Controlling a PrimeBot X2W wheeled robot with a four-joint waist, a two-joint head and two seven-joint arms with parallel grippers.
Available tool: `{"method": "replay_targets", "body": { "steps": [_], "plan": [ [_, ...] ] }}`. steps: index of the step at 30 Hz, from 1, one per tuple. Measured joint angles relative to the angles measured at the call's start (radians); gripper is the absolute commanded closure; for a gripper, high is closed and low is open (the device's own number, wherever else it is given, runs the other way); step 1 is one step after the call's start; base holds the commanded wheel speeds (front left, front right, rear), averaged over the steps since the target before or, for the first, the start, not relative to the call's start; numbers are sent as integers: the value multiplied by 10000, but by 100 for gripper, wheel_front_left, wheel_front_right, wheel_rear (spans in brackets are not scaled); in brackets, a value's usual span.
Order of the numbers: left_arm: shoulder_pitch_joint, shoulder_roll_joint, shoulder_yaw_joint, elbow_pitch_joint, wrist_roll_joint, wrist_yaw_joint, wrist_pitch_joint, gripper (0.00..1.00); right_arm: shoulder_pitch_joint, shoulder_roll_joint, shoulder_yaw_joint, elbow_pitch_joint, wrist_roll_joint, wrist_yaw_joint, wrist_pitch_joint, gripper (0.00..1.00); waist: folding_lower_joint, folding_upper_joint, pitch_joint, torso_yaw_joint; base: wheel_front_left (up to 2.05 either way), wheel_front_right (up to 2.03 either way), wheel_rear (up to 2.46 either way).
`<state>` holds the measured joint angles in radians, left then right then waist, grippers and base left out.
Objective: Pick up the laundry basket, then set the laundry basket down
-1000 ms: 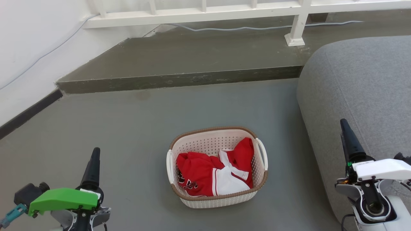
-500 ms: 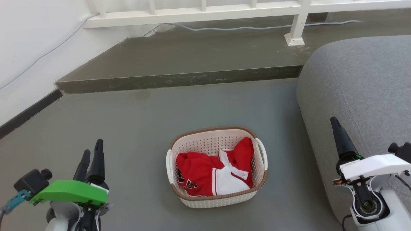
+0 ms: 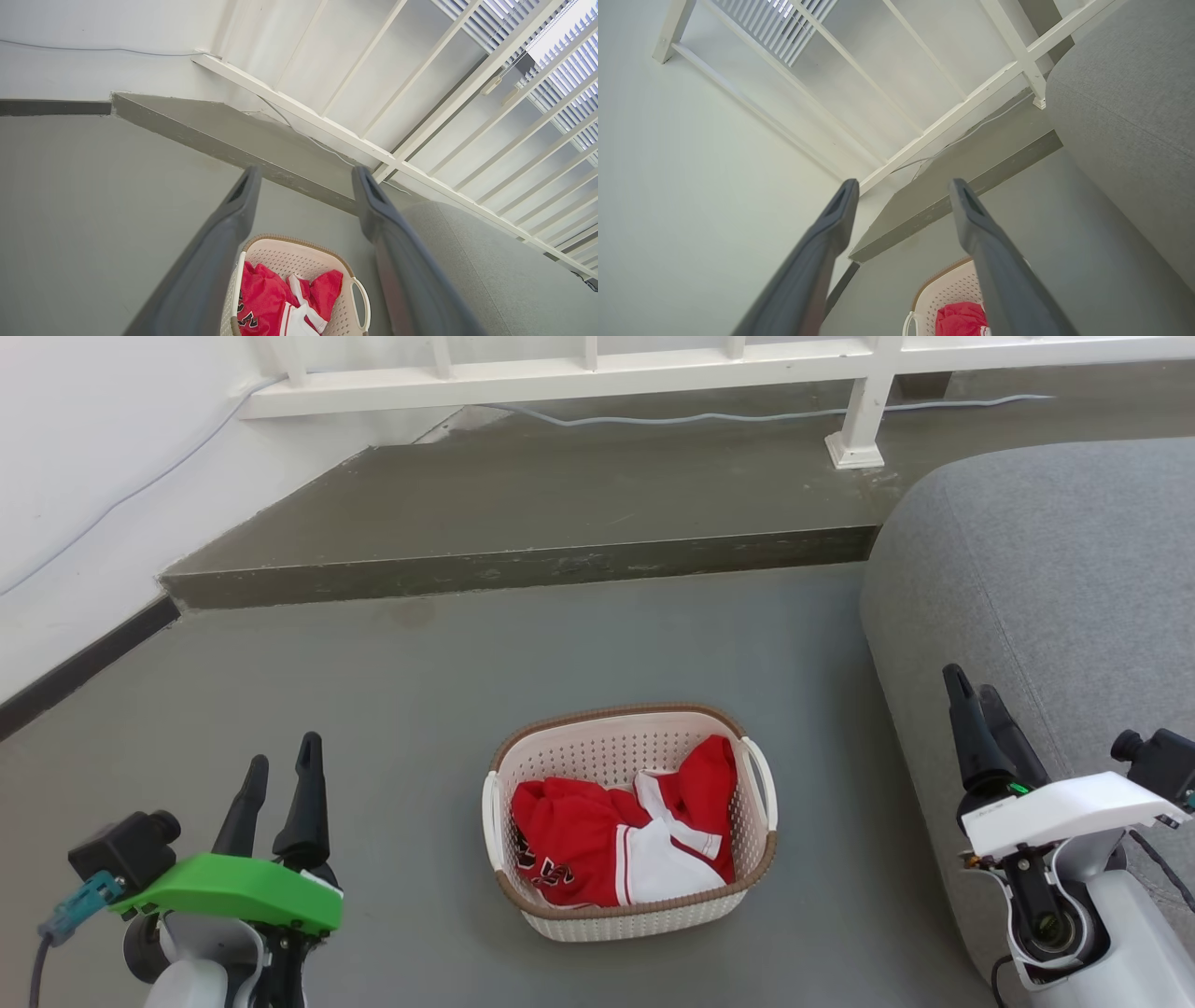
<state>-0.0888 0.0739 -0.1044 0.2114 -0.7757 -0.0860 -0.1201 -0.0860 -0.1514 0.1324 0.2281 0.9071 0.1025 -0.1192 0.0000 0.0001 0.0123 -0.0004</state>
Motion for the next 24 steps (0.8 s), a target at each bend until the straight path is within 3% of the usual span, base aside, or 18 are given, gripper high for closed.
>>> {"method": "replay_targets", "body": {
  "steps": [24],
  "plan": [
    [-29,-182,-274,-355,2832,-2,-763,0,-102,0,408,-82,-2671,0,-742,0,0,0,-18,-5,0,0,0]
  ]
}}
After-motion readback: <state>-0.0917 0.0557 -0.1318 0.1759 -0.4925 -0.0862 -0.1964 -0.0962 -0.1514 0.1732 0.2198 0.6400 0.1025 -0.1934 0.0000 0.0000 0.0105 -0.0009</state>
